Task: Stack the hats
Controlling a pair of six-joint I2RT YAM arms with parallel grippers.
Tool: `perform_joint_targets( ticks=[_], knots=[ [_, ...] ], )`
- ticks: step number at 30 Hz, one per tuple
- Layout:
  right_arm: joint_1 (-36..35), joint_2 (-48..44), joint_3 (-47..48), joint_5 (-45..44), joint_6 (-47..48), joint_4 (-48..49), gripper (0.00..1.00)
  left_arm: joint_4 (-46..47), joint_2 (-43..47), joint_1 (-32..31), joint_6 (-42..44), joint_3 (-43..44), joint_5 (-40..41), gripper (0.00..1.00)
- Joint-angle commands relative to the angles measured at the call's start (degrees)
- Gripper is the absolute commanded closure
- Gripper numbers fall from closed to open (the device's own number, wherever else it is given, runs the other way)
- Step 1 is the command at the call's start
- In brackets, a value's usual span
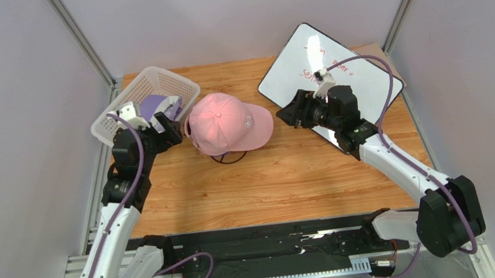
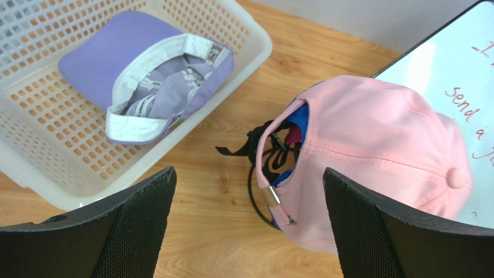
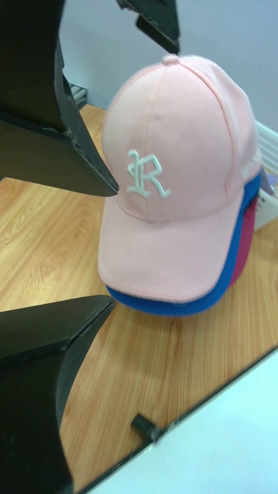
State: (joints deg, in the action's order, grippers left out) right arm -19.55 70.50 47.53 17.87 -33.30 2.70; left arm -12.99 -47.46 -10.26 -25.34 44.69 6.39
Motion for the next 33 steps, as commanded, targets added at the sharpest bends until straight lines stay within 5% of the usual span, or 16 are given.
perform_joint_targets(
  ticks=[1,20,33],
  knots=[
    [-5.49,-2.56,3.63,-2.31,4.3,-4.63,0.31,1.13,1.5,-1.51,2.49,0.57,0.36,0.0],
    [-7.87,-16.27,-1.39,-5.03,7.02,-10.96,0.31,-3.36,-5.09,-3.71,9.87,7.77,17.94,0.0],
    [-7.78,-18.64,-2.44,-7.14,8.6,-14.21,0.31,3.06,-27.41,1.29,16.82,18.68,7.32,0.01]
  ],
)
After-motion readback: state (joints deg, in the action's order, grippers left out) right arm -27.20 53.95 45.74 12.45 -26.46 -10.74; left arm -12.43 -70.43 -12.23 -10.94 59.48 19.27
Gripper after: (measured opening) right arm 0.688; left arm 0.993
